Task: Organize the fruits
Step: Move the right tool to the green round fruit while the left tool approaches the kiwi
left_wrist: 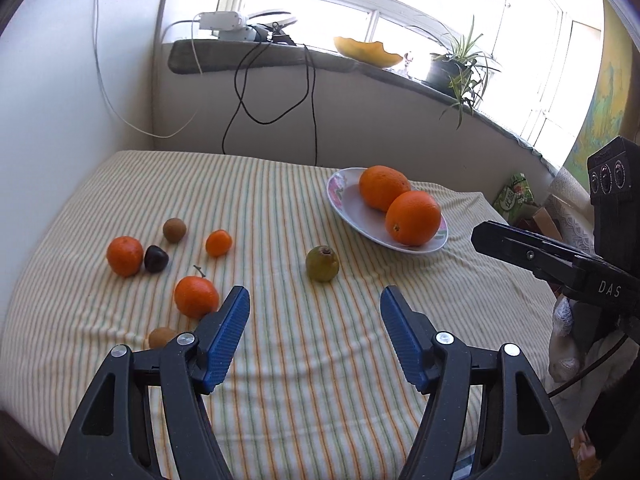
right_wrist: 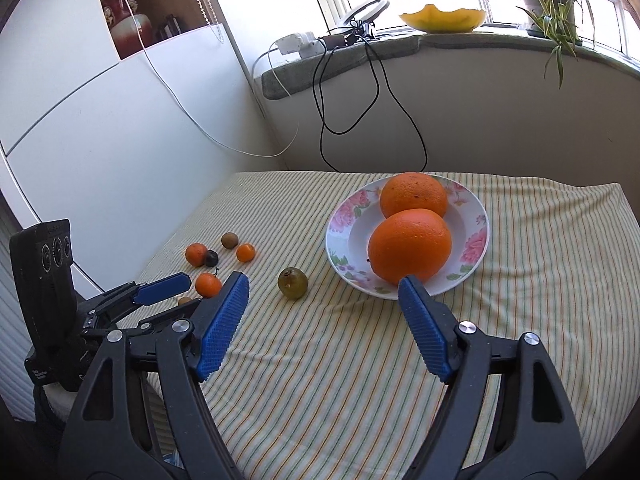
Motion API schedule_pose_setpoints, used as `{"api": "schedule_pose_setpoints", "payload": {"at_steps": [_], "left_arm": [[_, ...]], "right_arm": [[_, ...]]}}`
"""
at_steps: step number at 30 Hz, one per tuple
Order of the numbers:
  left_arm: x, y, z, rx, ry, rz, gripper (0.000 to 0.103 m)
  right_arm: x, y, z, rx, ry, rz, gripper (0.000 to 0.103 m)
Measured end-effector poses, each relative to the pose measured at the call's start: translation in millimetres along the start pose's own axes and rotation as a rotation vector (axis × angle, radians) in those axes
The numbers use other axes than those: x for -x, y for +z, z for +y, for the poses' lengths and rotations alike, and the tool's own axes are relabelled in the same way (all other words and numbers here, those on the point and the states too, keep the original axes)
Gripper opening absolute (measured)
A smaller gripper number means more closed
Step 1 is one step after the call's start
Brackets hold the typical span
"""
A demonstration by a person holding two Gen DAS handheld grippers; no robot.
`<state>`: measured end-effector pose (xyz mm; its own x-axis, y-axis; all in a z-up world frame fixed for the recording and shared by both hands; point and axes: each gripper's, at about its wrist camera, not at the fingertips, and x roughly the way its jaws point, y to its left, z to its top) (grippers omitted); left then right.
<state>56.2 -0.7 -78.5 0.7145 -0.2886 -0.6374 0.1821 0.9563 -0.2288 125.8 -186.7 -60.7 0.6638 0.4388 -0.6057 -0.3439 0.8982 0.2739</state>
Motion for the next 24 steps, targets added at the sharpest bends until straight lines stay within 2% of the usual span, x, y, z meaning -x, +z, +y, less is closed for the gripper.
{"api": "schedule_pose_setpoints", "payload": {"at_steps": [12, 19, 24], "left_arm": [[5, -29, 54, 0.107, 0.069, 0.029, 0.067], [1, -36, 74, 0.143, 0.092, 0.037, 0.06], [-7, -40, 87, 0.169, 0.095, 0.052, 0.052]], "right_arm": [[-29, -16, 35, 0.096, 0.007, 0.075, 0.08], [-53, -24, 37, 0.113, 0.003, 0.128, 0.079], [-73, -27, 34, 0.099, 0.0, 0.165, 0.066]]}}
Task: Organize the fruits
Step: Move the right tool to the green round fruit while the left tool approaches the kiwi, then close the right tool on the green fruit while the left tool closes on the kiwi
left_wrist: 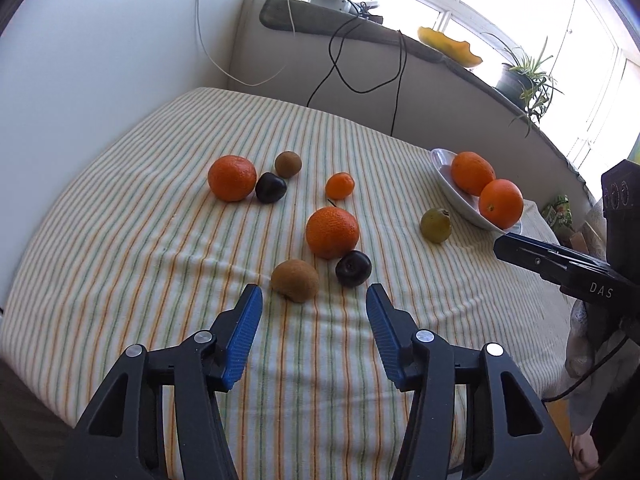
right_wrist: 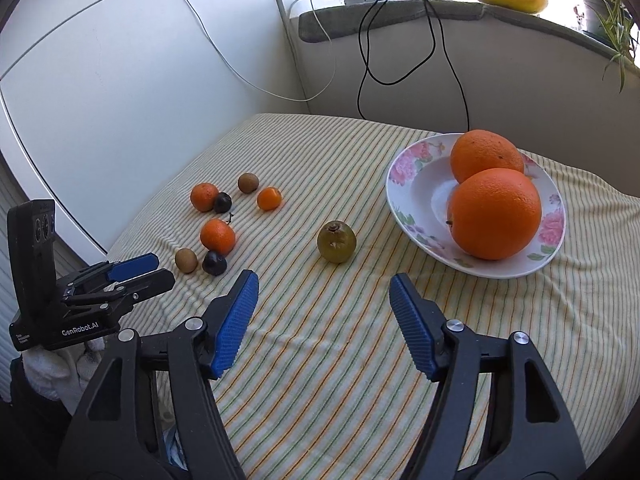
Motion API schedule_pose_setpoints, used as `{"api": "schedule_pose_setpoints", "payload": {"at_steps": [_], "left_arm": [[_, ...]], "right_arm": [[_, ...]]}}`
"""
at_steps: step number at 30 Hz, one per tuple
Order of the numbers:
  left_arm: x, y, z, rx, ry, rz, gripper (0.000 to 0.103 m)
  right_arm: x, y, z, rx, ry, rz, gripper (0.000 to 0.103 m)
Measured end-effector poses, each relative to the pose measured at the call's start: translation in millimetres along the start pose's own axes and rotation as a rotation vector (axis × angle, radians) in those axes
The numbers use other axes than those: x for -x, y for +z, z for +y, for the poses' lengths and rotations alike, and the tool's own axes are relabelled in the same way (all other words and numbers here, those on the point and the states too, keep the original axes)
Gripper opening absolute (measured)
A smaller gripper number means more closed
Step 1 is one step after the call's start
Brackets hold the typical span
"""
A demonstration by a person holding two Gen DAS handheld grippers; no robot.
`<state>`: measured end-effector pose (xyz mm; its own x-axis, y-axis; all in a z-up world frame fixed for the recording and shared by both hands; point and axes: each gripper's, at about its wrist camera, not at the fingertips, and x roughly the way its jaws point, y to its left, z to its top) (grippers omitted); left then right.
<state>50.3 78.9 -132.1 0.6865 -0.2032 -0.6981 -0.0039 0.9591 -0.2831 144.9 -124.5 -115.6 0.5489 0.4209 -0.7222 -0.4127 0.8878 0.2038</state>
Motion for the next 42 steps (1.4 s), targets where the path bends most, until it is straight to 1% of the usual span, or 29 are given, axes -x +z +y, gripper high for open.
{"api": "schedule_pose_setpoints", "payload": {"at_steps": [1, 3, 6, 11, 13, 18, 23, 34, 37, 39, 42], "left_arm": [[-1, 0, 2, 0.003, -0.003, 0.003, 0.05], [-4, 0, 4, 0.005, -0.008, 0.007, 0.047], [-8, 1, 7, 0.005, -0.011, 0.012, 0.045], [-10, 2, 11, 0.008, -0.011, 0.013, 0.043], [-12, 3, 12, 0.003, -0.014, 0.016, 0.041], [-15, 3, 13, 0.001, -0.014, 0.02, 0.04], [-17, 5, 11, -0.013, -0.014, 0.019, 0.037], [-21, 5, 11, -0.03, -0.008, 0.025, 0.028], [-21, 4, 11, -0.034, -0.011, 0.026, 0.028], [-21, 5, 11, -0.036, -0.011, 0.026, 0.028], [-21, 4, 12, -0.033, -0.013, 0.025, 0.027]], "right_arm": [[-4, 0, 0, -0.003, -0.002, 0.007, 0.065], [-13, 1, -1, -0.008, -0.011, 0.024, 0.057], [-25, 3, -2, -0.016, -0.015, 0.044, 0.05], [-42, 9, -2, -0.013, -0.044, 0.063, 0.044], [-48, 11, -2, -0.01, -0.057, 0.07, 0.043], [-61, 15, -3, -0.01, -0.071, 0.089, 0.04], [-70, 18, -2, 0.001, -0.085, 0.098, 0.039], [-75, 24, -7, -0.019, -0.098, 0.1, 0.039], [-76, 26, -3, -0.009, -0.098, 0.1, 0.039], [-74, 28, 0, -0.003, -0.08, 0.095, 0.038], [-77, 31, 6, 0.019, -0.09, 0.093, 0.038]]}}
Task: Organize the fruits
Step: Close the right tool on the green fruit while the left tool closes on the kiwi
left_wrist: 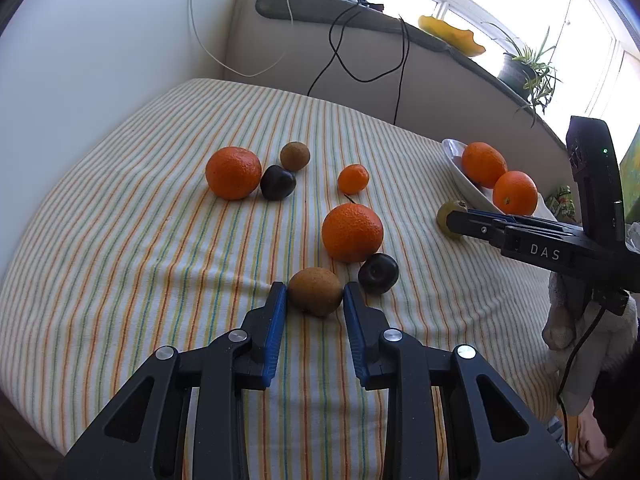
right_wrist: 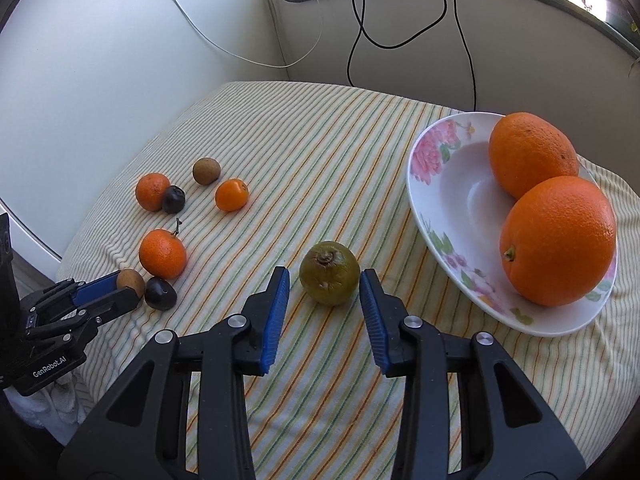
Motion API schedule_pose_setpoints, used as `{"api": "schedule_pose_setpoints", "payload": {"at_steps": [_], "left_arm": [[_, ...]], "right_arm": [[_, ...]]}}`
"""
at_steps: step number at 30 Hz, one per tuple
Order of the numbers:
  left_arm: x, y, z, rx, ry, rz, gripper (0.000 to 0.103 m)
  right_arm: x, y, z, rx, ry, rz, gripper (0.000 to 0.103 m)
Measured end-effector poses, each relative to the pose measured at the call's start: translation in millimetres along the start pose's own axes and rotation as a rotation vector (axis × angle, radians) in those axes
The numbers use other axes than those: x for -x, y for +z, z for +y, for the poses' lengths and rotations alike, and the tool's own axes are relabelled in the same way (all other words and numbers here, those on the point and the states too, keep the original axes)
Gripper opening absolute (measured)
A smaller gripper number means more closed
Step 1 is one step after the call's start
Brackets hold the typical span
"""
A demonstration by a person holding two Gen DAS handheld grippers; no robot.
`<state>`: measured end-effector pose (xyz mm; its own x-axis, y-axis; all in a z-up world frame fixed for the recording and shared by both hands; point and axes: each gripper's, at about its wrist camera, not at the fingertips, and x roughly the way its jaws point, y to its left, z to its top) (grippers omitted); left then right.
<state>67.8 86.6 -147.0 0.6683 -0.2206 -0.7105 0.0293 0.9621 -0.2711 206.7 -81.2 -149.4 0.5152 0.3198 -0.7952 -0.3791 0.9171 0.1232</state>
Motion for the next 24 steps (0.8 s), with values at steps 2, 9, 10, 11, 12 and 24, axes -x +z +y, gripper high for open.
{"api": "schedule_pose_setpoints", "payload": {"at_steps": [2, 9, 10, 11, 12, 24], "left_arm": [[0.2, -0.5, -0.1, -0.001, -0.001, -0.001, 0.027], [0.8, -1.0, 0.0, 0.006, -0.003, -0.004, 0.027], [0.9, -1.1, 0.2, 0.008, -0.004, -0.004, 0.027], [1.0, -1.2, 0.4, 0.009, -0.006, -0.004, 0.027], [1.0, -1.3, 0.8, 0.011, -0.008, -0.004, 0.027], [6.4, -1.5, 1.7, 0.029, -0.022, -0.015, 0.027]], "right_arm": [[-1.8, 0.6, 3.4, 0.014, -0.016, 0.003, 0.037], [-3.9, 3.8, 2.4, 0.024, -0.045, 0.014, 0.031], [-4.1, 4.4, 2.8, 0.028, -0.048, 0.016, 0.031], [-4.1, 4.4, 4.0, 0.036, -0.052, 0.018, 0.031], [-4.2, 4.6, 4.9, 0.047, -0.059, 0.02, 0.031], [-0.9, 2.4, 9.2, 0.069, -0.053, 0.007, 0.027]]}}
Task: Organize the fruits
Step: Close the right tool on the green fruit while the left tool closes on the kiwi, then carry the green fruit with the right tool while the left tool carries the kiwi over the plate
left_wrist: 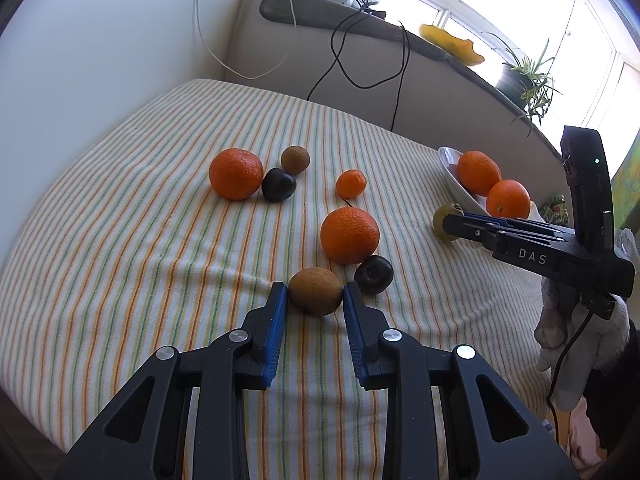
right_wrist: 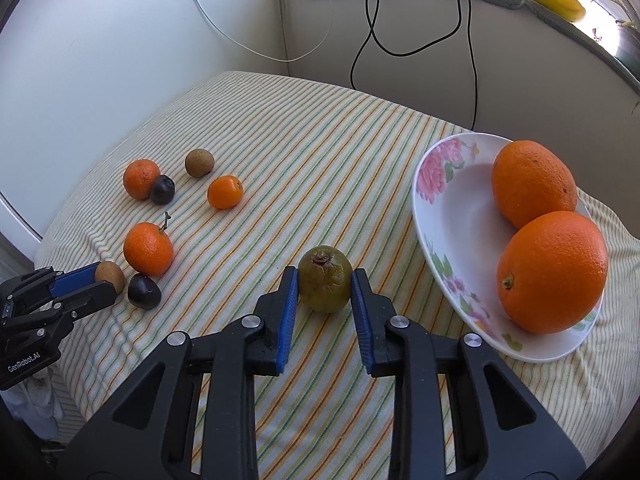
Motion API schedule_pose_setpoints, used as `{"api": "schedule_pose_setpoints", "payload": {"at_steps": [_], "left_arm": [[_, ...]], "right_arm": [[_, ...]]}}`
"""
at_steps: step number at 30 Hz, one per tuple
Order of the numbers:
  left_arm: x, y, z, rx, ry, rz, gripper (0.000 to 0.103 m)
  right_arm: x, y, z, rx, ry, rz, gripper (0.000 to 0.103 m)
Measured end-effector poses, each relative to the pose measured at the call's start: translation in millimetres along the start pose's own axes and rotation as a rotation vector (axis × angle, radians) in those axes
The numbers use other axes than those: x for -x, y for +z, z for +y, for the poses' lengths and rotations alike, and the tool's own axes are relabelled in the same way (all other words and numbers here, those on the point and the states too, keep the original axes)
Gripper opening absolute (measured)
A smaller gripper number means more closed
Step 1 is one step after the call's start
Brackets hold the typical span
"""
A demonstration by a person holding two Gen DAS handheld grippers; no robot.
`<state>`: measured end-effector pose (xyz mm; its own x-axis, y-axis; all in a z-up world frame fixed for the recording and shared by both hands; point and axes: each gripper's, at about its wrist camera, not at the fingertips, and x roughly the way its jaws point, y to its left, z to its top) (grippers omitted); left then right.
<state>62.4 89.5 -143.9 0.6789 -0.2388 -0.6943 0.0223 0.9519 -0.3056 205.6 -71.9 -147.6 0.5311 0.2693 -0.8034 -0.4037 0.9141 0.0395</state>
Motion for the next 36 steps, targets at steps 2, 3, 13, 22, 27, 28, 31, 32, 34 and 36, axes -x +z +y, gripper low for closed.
{"api": "schedule_pose_setpoints", "payload": {"at_steps": [2, 3, 13, 22, 27, 28, 31, 32, 34, 36], "left_arm": [[1, 1, 0, 0.0, 0.001, -0.004, 0.027], [2, 1, -1, 0.001, 0.001, -0.007, 0.027], [11, 8, -9, -0.01, -0.013, -0.036, 0.027], [7, 23, -31, -0.046, -0.058, -0.058, 0.027], [3, 30, -48, -0.066, -0.091, -0.064, 0.027], [2, 31, -51, -0.069, -0.097, -0.065, 0.027], [-2, 37, -61, -0.078, -0.118, -0.068, 0.027], [-4, 39, -65, -0.084, -0.123, -0.069, 0.027], [-6, 43, -72, -0.093, -0.133, -0.072, 0.027], [-10, 48, -80, -0.104, -0.141, -0.075, 0.027]], "right_arm": [[2, -1, -1, -0.007, 0.007, -0.006, 0.027], [4, -1, -2, -0.011, 0.011, -0.009, 0.027], [25, -3, -4, -0.027, 0.04, -0.05, 0.027], [64, -5, -17, -0.05, 0.048, -0.123, 0.027], [84, -7, -34, -0.072, 0.037, -0.156, 0.027], [88, -7, -38, -0.078, 0.034, -0.162, 0.027], [98, -10, -49, -0.094, 0.027, -0.174, 0.027], [101, -10, -53, -0.097, 0.023, -0.177, 0.027], [105, -12, -60, -0.107, 0.011, -0.184, 0.027], [109, -13, -69, -0.12, 0.004, -0.19, 0.027]]}}
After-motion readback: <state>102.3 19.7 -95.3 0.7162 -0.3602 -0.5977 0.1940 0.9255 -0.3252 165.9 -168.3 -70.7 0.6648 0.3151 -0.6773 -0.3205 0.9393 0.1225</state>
